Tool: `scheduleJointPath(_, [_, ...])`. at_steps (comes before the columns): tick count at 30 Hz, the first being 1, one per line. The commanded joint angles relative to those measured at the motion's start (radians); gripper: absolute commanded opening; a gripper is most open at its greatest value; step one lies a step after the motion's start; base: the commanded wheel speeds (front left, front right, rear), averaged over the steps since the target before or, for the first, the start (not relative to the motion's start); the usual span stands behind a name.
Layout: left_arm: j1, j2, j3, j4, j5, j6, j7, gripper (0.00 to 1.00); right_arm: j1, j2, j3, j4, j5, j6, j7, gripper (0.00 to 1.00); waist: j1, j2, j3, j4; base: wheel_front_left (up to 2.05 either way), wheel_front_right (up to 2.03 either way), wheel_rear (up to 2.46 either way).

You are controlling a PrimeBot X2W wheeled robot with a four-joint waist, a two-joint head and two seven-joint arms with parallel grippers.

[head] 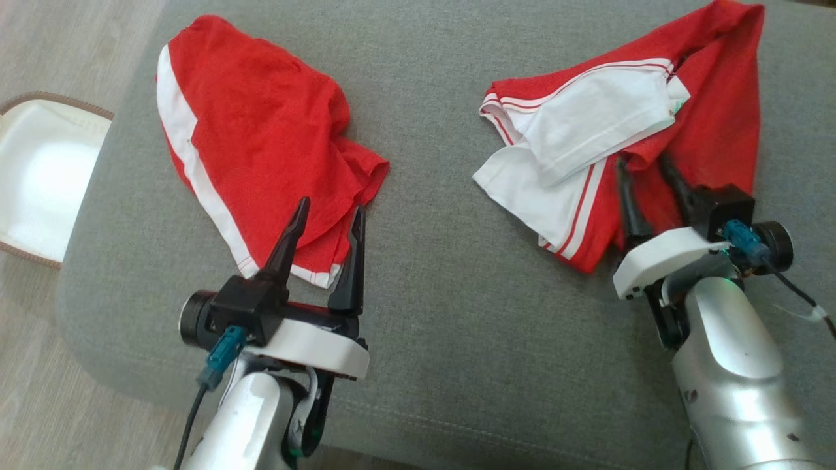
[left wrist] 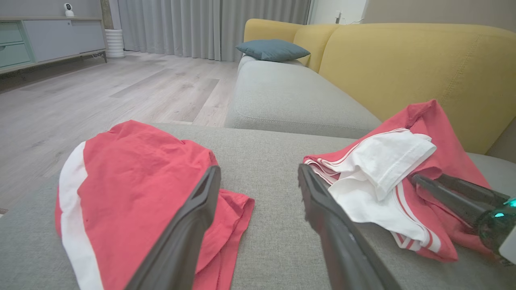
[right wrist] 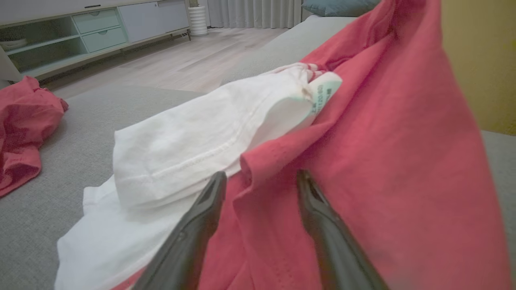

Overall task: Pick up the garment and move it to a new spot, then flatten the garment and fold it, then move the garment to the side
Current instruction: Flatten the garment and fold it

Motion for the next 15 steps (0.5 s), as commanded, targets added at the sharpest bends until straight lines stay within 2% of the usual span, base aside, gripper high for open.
scheduleJointPath(1, [-0.028,0.002,0.037,-0.028,0.009,0.008,-0.005,1.0,-0.032,0.003,0.022,-0.019,0.006,-0.001,-0.018,0.0,0.0,0.0,-0.005,-0.006,0.0,0.0,0.0])
scheduleJointPath(8, [-0.009,0.002,0.049,-0.024,0.01,0.005,-0.005,1.0,-0.028,0.003,0.006,-0.032,0.03,-0.001,-0.03,0.0,0.0,0.0,-0.044,-0.068,0.0,0.0,0.0])
scheduleJointPath(15, [0.002,0.002,0.071,-0.025,0.014,-0.001,-0.005,1.0,0.032,0.003,-0.108,-0.168,0.016,-0.001,-0.031,0.0,0.0,0.0,-0.082,-0.15,0.0,0.0,0.0])
